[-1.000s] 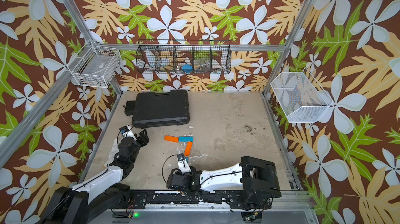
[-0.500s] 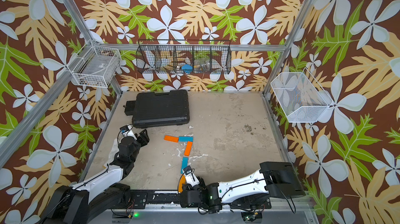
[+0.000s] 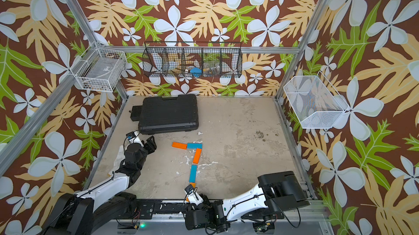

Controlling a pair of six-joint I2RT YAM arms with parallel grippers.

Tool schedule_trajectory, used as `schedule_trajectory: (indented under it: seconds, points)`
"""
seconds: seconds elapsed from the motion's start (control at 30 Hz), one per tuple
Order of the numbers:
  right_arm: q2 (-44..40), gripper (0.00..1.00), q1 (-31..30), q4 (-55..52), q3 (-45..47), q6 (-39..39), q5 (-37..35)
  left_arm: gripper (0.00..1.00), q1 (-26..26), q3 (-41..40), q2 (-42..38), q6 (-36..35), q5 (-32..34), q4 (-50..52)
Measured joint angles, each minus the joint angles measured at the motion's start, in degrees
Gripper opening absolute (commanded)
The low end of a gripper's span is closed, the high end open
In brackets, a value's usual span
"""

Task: Assemble the number 7 with building blocks
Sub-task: Adjust the building block at the center of the board.

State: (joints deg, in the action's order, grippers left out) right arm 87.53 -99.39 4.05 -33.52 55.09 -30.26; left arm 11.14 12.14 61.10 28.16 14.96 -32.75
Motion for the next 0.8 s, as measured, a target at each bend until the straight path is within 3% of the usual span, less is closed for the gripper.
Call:
schedule_trajectory:
  seconds: [0.3,0.8]
  points:
    - [0.90,0.32,-0.04,-1.51,0.26,1.31,-0.11,0.69,0.00,0.26,0.04,0.02,-0.02,-0.02]
    - [2.75,0.32,0.61,-2.16,-0.02,1.92,0.17,0.69,0.00,0.26,0.20,0.02,-0.02,-0.02]
